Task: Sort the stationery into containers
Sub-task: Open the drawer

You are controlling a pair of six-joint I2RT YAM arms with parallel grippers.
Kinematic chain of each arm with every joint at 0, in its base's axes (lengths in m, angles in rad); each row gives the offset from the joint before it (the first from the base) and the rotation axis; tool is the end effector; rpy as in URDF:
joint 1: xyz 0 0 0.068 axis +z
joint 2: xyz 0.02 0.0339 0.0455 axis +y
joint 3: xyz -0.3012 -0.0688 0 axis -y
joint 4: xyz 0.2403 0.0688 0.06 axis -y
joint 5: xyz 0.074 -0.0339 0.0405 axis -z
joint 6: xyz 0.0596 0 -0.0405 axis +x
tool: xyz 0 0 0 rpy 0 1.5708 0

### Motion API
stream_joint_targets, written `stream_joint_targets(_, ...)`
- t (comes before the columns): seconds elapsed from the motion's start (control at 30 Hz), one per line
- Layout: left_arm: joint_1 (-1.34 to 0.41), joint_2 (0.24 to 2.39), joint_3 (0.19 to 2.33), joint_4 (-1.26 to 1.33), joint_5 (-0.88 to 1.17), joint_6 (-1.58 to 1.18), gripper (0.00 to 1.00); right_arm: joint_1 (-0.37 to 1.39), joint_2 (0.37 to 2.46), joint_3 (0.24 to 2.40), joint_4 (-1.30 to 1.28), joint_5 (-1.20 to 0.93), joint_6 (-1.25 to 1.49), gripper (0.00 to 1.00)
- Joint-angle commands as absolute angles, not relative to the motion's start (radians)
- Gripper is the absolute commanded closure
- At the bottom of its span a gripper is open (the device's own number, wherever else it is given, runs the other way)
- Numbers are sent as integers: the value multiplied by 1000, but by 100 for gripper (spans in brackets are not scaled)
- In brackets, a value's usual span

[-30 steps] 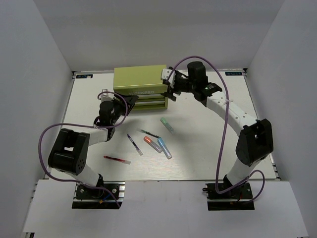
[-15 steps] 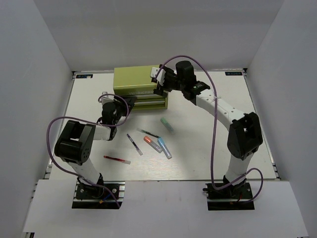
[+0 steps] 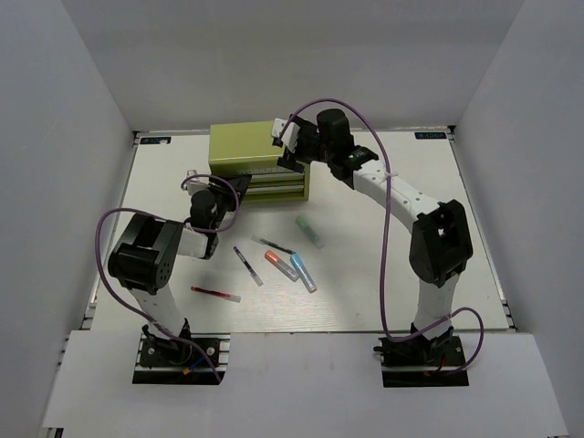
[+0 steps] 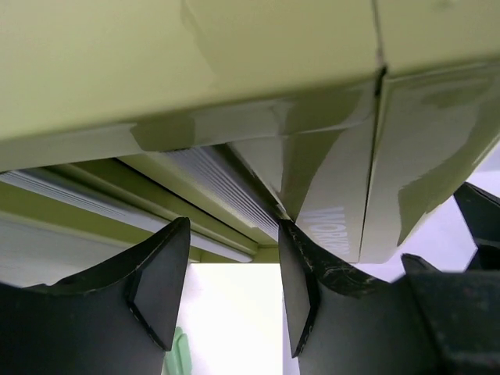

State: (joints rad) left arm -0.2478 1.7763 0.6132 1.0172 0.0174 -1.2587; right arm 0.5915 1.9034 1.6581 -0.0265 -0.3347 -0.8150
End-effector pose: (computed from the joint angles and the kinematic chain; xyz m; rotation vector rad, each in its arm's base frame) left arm 0.3526 -0.0903 0.1921 -0.8848 1.6276 -1.1063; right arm 0.3971 0.2903 0.3631 -1.3513 1.2337 0.1510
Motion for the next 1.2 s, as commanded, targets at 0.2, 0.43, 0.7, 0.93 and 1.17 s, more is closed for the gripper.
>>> stream_joint_targets(0.2, -278, 1893, 578, 1391, -147, -1411, 46, 595, 1947, 1738, -60, -310, -811, 22)
stream_joint_targets(0.43, -331, 1983, 587, 1538, -248, -1447, 46, 594, 1948, 1730, -83, -310, -807, 24)
stream_joint_targets(0.7, -386, 2091, 618, 1732, -362, -1466, 46, 594, 1948, 1733, -126, -319, -830, 28)
stream_joint_targets(0.93, -425, 2151, 637, 1802, -413, -1466, 57, 594, 1959, 1762, -178, -322, -848, 28)
stream_joint_targets(1.17, -434, 2151, 646, 1812, -413, -1466, 79, 594, 1977, 1793, -192, -307, -847, 29)
